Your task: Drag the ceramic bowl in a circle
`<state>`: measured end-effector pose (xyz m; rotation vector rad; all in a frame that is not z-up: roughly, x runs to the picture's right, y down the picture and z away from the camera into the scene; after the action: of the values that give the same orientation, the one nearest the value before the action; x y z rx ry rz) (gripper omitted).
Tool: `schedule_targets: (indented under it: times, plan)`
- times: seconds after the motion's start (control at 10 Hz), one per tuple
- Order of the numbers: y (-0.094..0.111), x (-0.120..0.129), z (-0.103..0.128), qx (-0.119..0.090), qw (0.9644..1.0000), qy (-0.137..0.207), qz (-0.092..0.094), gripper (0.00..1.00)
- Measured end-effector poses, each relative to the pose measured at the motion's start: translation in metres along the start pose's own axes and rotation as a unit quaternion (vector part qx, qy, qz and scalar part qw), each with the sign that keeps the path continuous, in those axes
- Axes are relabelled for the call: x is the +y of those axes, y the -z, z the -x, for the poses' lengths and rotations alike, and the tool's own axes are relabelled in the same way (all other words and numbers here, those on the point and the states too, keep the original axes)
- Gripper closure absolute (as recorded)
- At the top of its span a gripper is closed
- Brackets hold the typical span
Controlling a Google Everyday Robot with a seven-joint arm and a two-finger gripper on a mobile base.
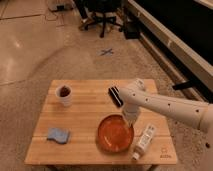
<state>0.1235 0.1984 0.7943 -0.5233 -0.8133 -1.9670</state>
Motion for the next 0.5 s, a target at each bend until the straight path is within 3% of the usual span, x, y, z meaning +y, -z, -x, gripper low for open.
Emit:
schedule_targets:
  times: [0.3, 0.5]
  plan:
    - [0.001, -0.041, -0.003, 0.004, 0.9991, 0.034, -0.025, 0.95]
    - [0.004, -0.059, -0.017, 0.012, 0.998, 0.05, -0.036, 0.95]
